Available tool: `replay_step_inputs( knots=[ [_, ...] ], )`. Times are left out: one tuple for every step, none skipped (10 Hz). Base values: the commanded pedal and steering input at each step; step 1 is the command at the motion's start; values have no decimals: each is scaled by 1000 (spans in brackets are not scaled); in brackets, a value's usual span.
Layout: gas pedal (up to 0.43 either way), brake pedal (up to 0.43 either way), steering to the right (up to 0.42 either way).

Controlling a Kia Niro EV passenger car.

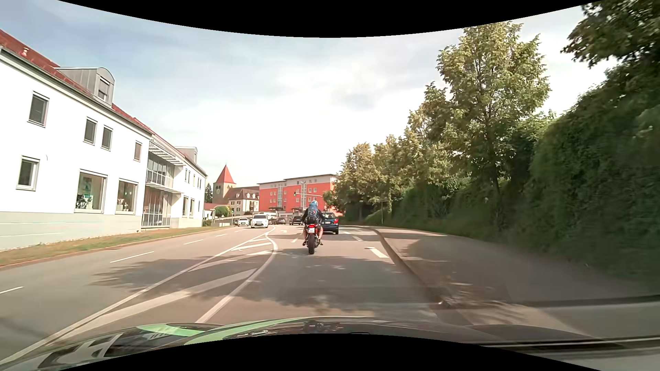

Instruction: Follow the waypoints while adhering to traffic rules and regulations

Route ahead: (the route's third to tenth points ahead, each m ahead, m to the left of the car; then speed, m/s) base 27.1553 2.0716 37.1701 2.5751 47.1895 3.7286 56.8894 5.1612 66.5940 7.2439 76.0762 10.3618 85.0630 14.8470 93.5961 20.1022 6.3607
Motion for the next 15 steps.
replay_step_inputs(
  knots=[
    [47,0,-3],
    [67,0,-3],
    [87,0,-3],
    [110,0,-3],
    [118,0,-3],
    [130,0,-3],
    [138,0,-3],
    [150,0,-4],
    [157,0,-5],
    [157,0,-7],
    [169,0,-9],
    [169,0,-9],
    [189,0,-9],
    [197,0,-10],
    [197,0,-10]
  ],
)
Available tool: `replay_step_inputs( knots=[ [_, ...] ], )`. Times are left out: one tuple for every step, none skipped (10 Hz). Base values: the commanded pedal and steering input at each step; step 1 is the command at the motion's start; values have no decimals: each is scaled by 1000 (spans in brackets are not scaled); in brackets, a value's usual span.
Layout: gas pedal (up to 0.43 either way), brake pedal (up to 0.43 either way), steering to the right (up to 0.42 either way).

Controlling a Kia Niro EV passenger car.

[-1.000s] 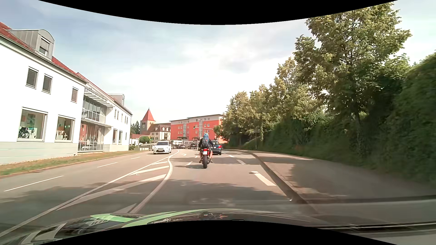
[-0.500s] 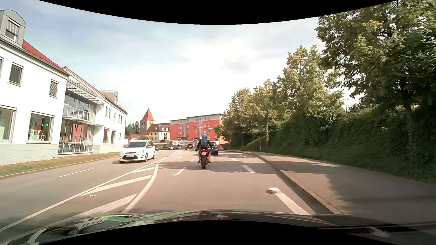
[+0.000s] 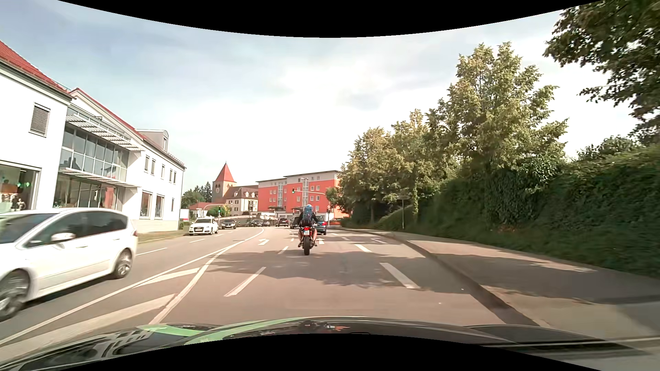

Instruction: Follow the waypoints while adhering to traffic rules and regulations

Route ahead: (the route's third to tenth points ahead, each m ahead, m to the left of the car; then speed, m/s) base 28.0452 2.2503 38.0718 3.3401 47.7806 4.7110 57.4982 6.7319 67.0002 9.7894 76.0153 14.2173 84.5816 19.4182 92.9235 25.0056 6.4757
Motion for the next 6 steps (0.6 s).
replay_step_inputs(
  knots=[
    [209,0,-10],
    [209,0,-10],
    [228,0,-11],
    [240,0,-11],
    [240,0,-12],
    [248,0,-12]
  ],
)
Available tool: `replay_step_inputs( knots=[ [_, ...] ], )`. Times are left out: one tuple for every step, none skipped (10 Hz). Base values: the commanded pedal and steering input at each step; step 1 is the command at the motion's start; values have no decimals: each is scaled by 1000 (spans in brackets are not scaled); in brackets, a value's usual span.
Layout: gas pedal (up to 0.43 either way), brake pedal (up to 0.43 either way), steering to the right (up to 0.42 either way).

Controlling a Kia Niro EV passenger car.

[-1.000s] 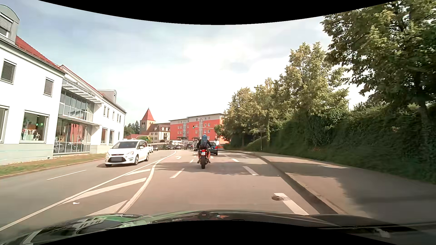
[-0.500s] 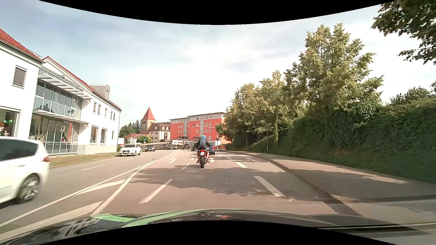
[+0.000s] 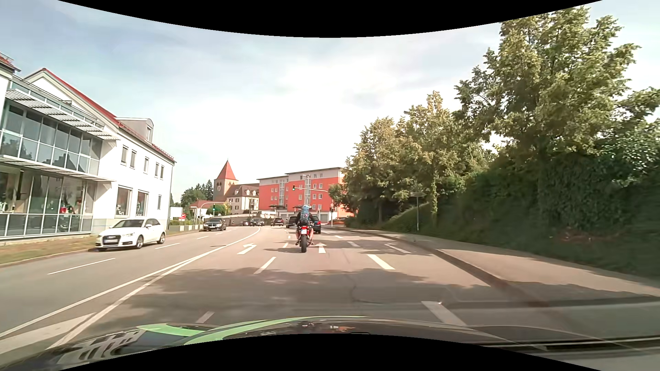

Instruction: Follow the waypoints while adhering to traffic rules and regulations

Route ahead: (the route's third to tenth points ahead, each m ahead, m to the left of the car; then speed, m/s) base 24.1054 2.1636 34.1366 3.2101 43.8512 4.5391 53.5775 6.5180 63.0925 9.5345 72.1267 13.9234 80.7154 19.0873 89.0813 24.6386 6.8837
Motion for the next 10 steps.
replay_step_inputs(
  knots=[
    [268,0,-12],
    [268,0,-12],
    [268,0,-12],
    [268,0,-12],
    [268,0,-12],
    [268,0,-11],
    [268,0,-10],
    [280,0,-10],
    [280,0,-10],
    [280,0,-10]
  ],
)
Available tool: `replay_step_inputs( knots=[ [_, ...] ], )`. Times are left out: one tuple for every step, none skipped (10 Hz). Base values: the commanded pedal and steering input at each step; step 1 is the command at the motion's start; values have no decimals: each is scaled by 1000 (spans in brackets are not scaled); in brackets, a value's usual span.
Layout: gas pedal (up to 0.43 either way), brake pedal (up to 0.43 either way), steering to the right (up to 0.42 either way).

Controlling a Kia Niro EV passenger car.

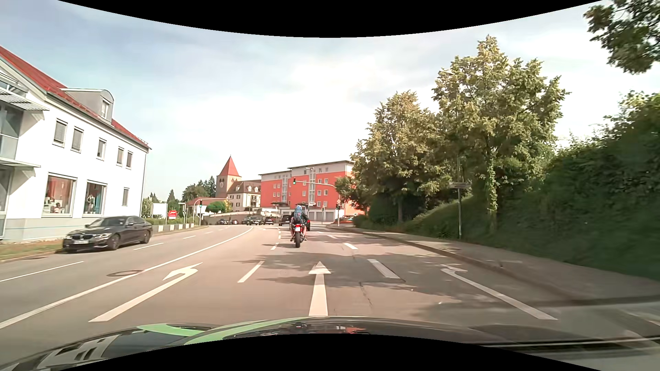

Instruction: Follow the waypoints while adhering to traffic rules and regulations

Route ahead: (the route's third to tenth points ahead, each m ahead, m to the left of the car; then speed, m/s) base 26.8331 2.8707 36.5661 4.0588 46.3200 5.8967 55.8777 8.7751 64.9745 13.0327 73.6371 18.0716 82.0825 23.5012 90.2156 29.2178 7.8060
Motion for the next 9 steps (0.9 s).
replay_step_inputs(
  knots=[
    [280,0,-11],
    [280,0,-13],
    [280,0,-16],
    [280,0,-23],
    [280,0,-28],
    [280,0,-28],
    [280,0,-29],
    [280,0,-30],
    [268,0,-31]
  ],
)
